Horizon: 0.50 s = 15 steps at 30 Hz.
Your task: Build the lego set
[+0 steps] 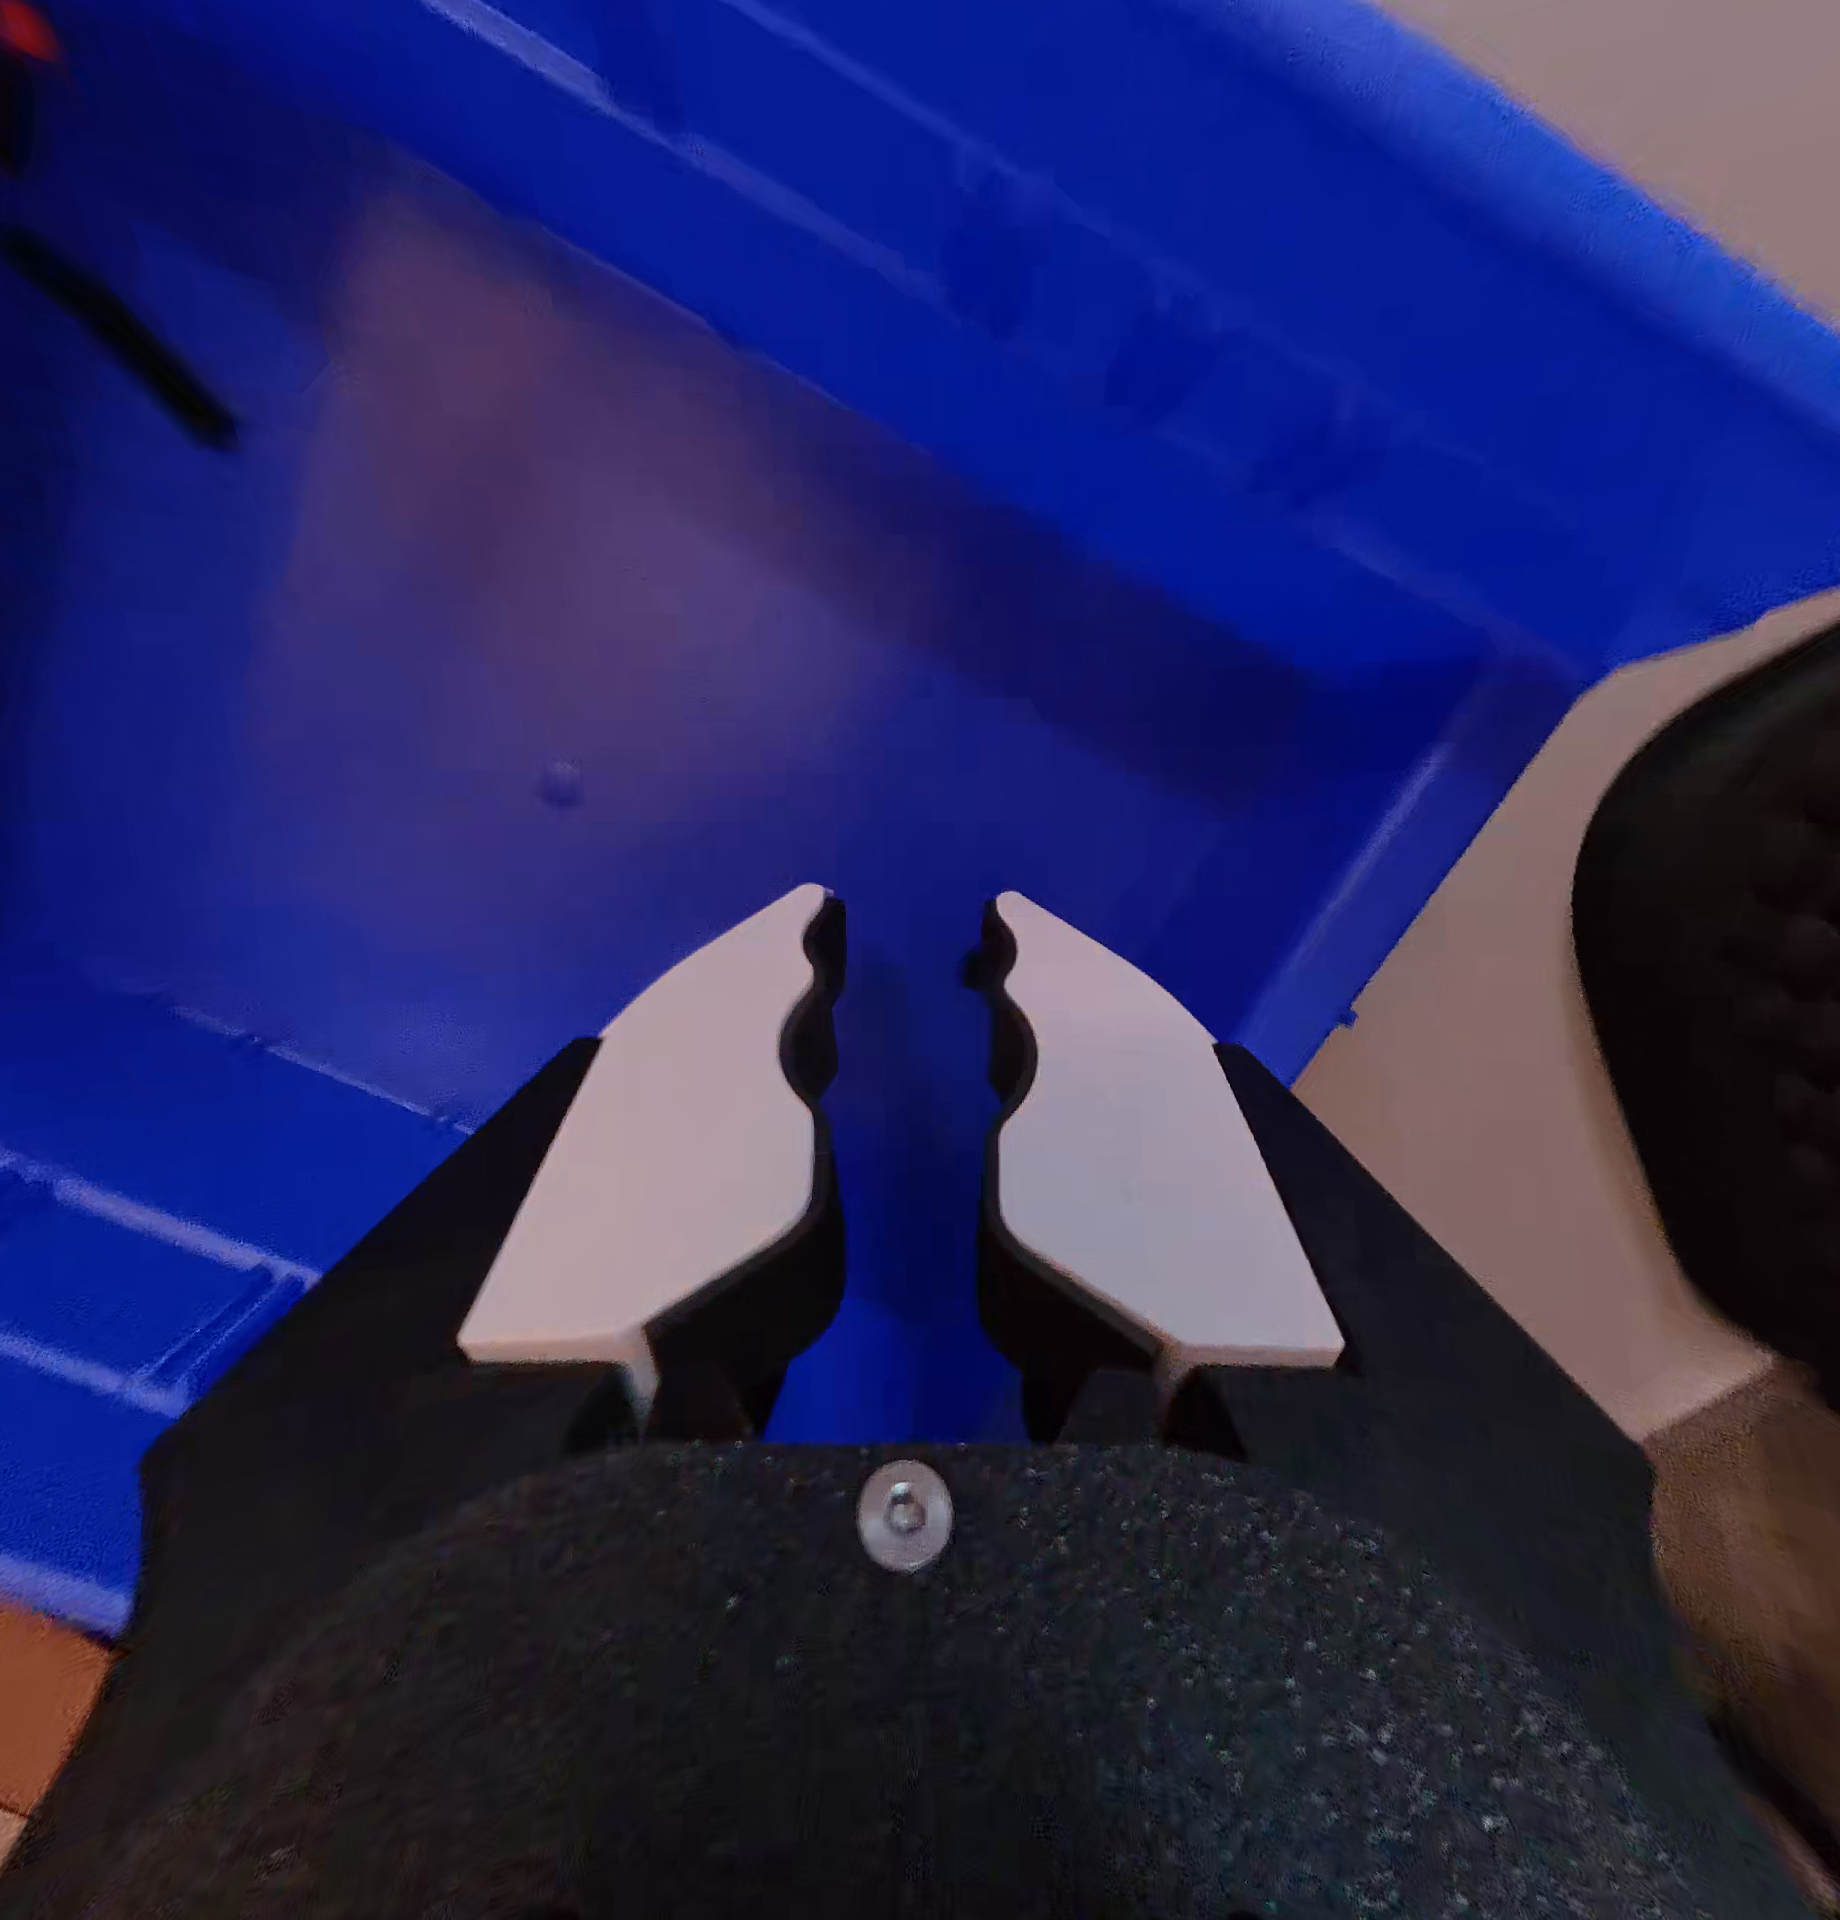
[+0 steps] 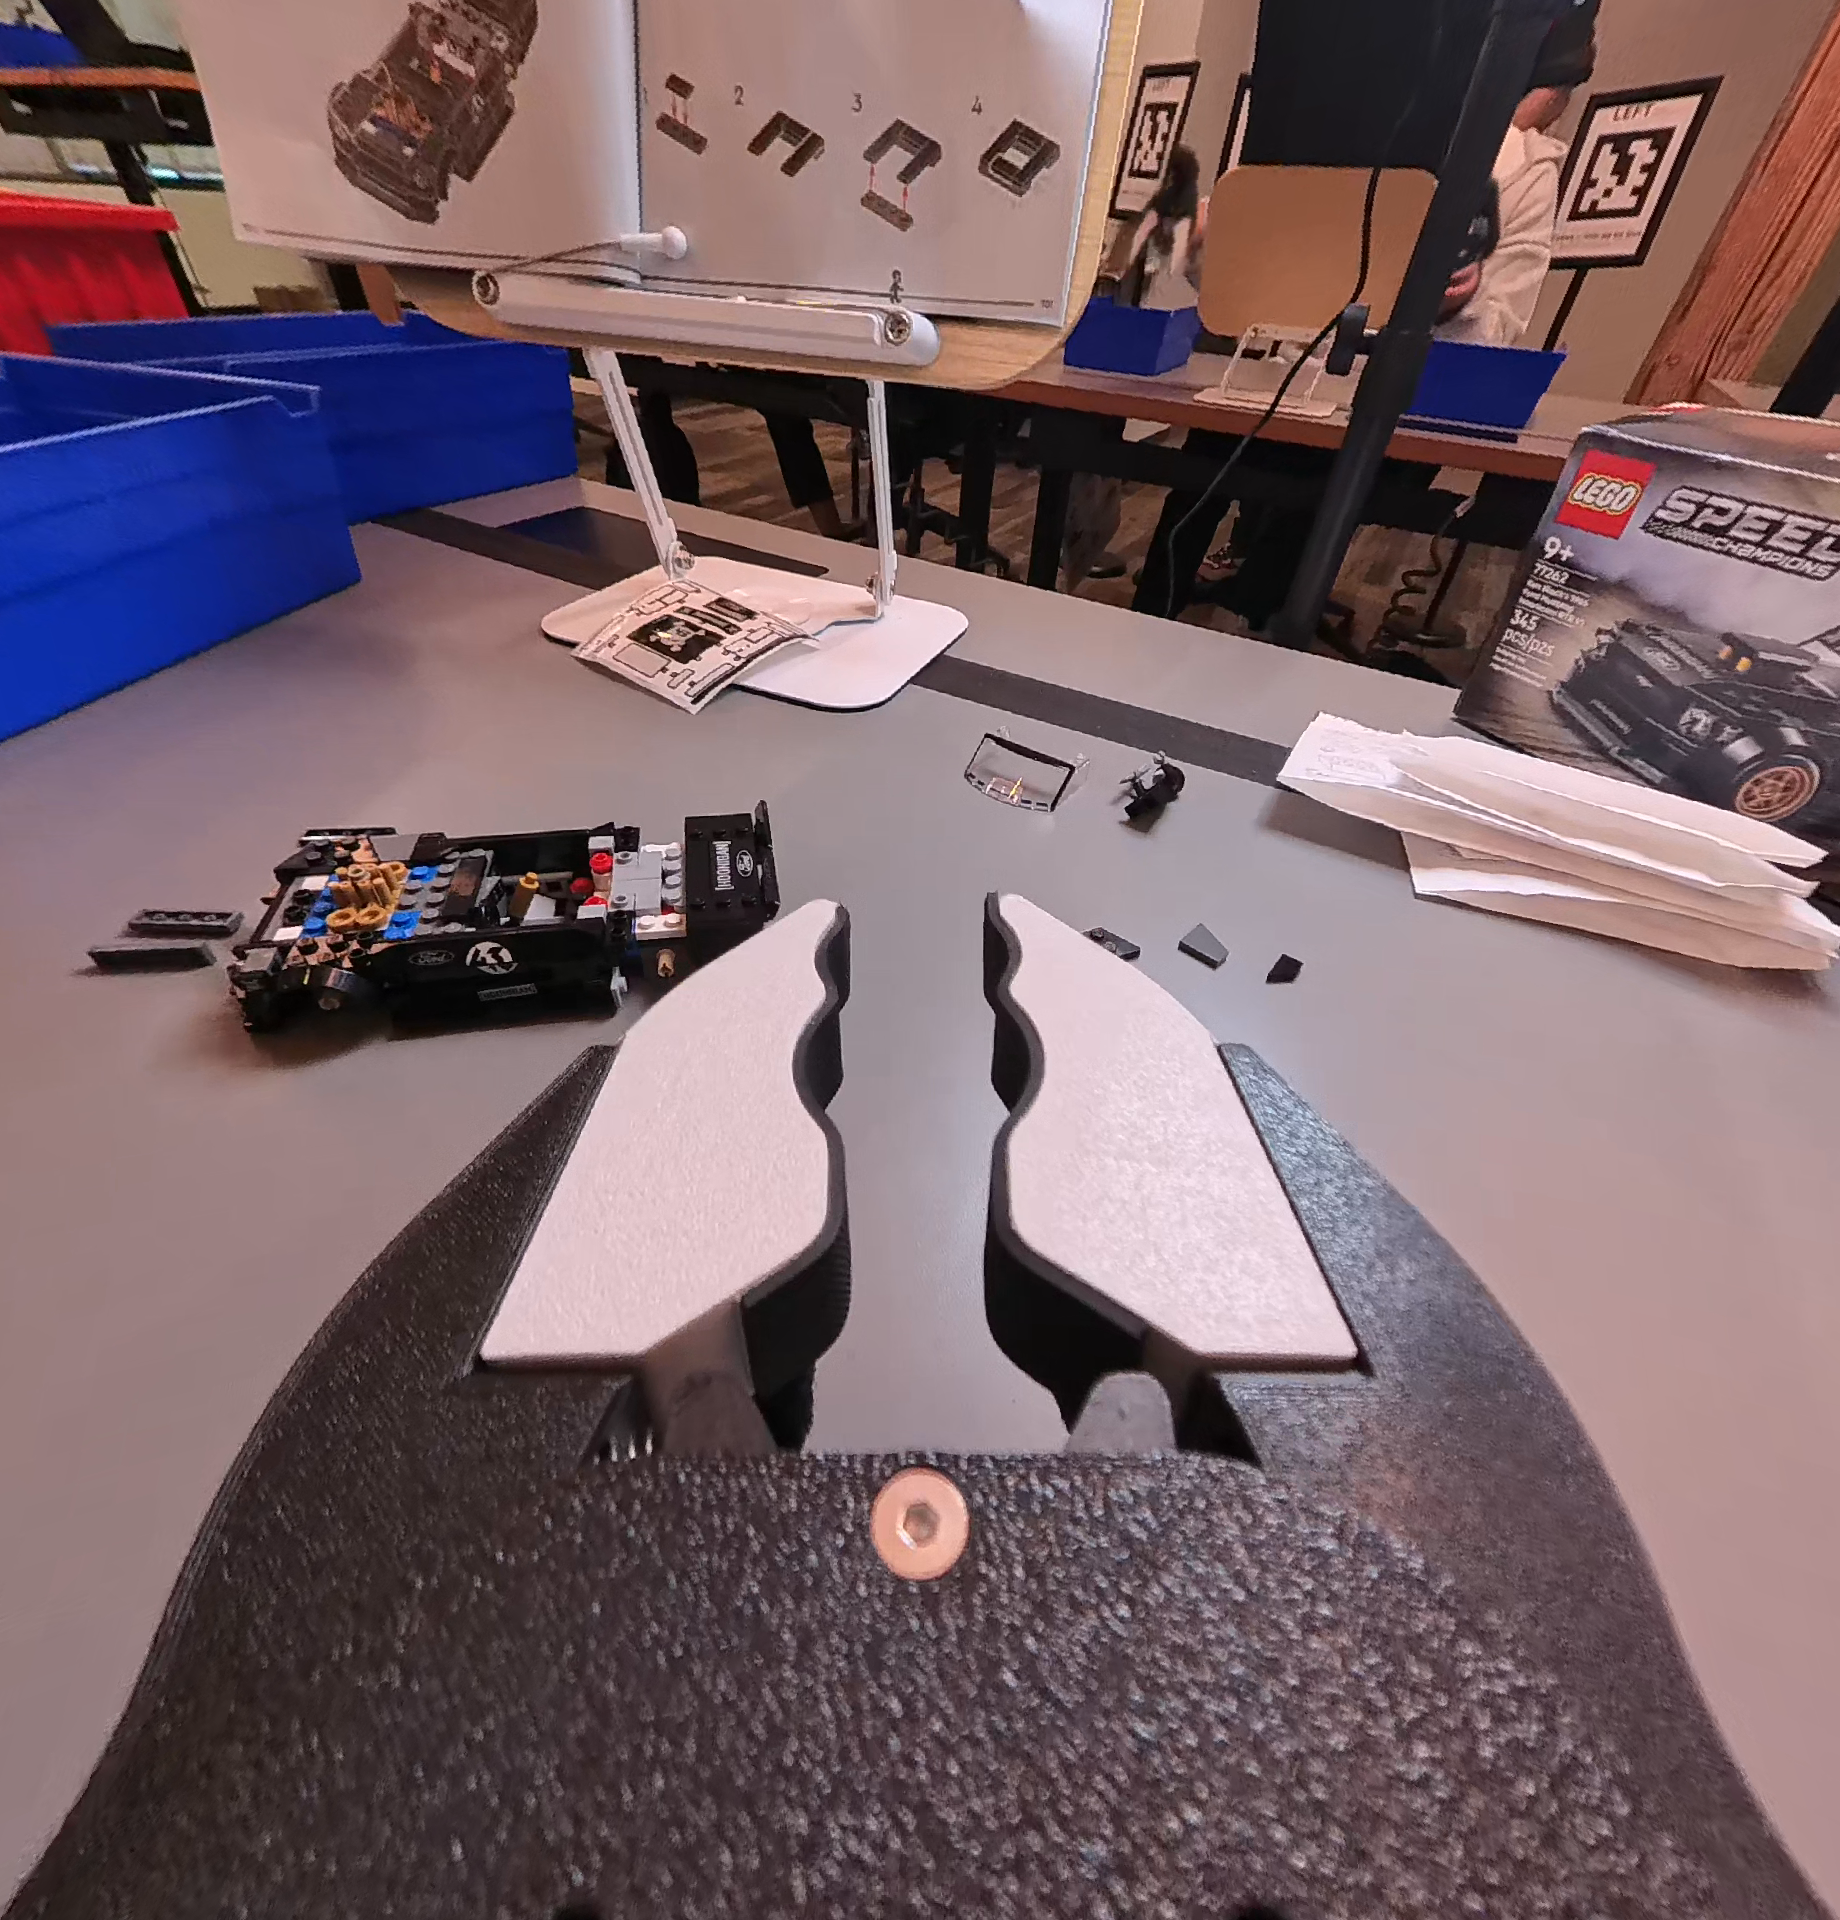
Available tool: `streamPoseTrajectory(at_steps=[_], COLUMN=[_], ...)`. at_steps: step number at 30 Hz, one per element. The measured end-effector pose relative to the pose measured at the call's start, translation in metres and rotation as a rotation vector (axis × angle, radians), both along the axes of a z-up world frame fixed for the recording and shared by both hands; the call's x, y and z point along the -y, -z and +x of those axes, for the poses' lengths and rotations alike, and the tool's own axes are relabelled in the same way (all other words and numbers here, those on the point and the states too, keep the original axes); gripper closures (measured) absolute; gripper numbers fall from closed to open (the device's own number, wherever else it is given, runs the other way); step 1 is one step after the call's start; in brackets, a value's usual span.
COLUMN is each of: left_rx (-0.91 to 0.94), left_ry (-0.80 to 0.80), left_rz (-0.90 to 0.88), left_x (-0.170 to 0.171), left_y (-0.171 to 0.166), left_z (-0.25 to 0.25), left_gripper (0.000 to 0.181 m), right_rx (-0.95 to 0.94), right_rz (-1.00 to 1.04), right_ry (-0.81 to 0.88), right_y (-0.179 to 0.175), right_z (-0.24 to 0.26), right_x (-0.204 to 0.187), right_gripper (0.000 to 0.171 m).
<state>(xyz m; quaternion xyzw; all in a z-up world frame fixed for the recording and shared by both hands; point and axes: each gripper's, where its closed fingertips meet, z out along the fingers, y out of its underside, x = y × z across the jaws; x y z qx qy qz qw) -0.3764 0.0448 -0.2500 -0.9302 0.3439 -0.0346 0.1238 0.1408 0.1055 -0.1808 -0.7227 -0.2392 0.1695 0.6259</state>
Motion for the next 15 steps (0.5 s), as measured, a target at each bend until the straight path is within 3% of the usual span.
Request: streamPoseTrajectory(at_steps=[8,15], left_rx=[-0.051,-0.121], left_ry=[0.158,0.183], left_rz=[-0.229,-0.212], left_x=[0.027,0.029], left_y=[0.028,0.033], left_z=[0.0,-0.006], left_gripper=[0.15,0.158], right_rx=[0.028,0.032], right_rz=[-0.012,-0.024], right_ry=[0.017,0.033], right_y=[0.005,0.007], right_z=[0.0,0.002], right_x=[-0.002,-0.005], right_gripper=[0.147,0.147])
